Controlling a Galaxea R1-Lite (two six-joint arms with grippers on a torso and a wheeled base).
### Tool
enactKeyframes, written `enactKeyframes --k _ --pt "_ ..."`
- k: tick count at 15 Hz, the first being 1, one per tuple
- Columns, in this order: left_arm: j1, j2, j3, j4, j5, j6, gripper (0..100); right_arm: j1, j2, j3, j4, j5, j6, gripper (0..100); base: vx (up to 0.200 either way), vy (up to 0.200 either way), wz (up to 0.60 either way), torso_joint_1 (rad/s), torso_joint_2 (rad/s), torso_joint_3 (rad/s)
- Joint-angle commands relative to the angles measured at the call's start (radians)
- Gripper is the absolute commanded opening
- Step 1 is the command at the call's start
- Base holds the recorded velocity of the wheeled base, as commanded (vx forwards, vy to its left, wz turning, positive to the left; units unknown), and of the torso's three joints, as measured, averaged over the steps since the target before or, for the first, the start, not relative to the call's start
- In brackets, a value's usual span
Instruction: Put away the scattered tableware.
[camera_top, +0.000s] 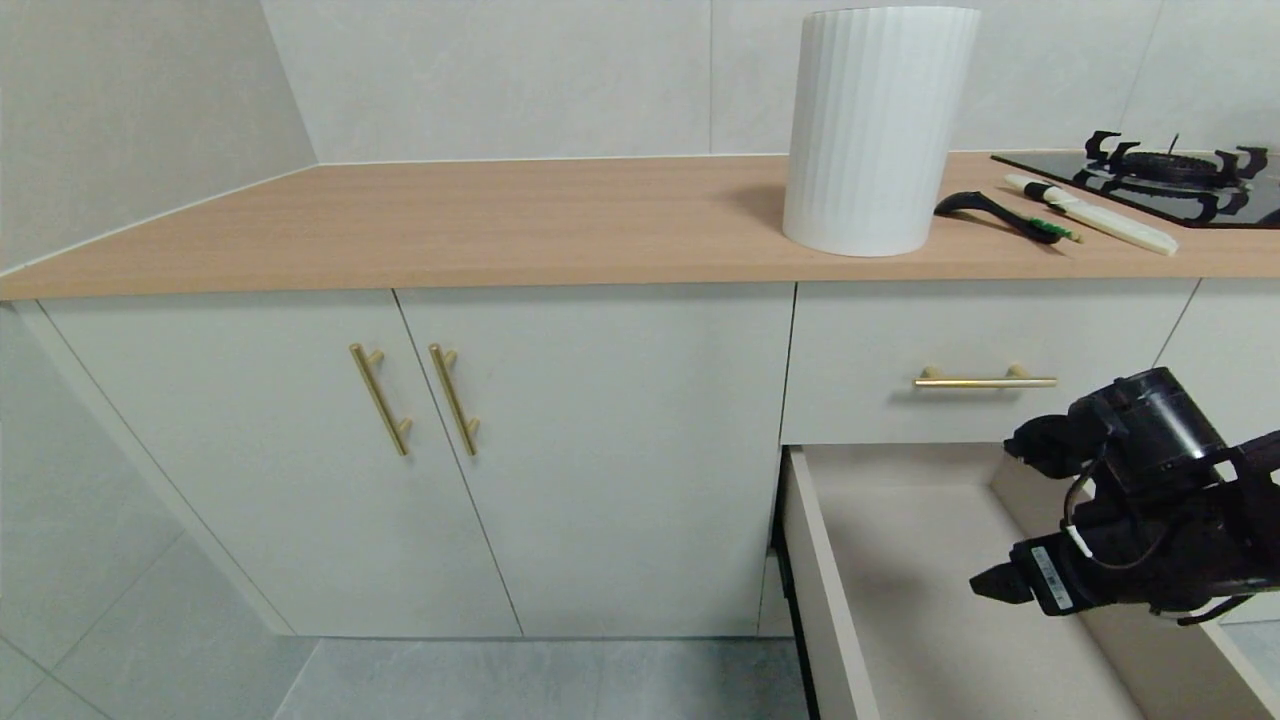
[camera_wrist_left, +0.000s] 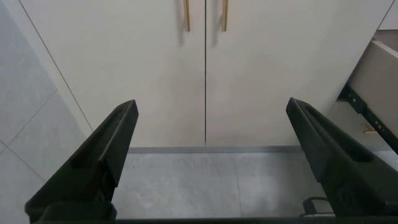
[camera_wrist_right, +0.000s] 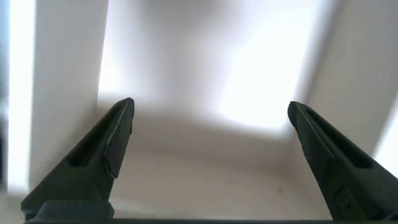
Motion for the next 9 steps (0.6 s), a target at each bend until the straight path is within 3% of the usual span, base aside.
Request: enactKeyframes --k 1,9 --pt "0.001 0.000 0.000 0.000 0.000 0.000 100 -0.012 -0.015 -0.008 -0.037 -0.009 0.002 100 0.000 0.000 0.00 0.000 0.00 0.000" --pt "0.001 0.000 0.000 0.000 0.000 0.000 100 -0.026 -0.038 0.005 -0.079 -0.032 -0.010 100 0.000 0.000 0.00 0.005 -0.04 -0.029"
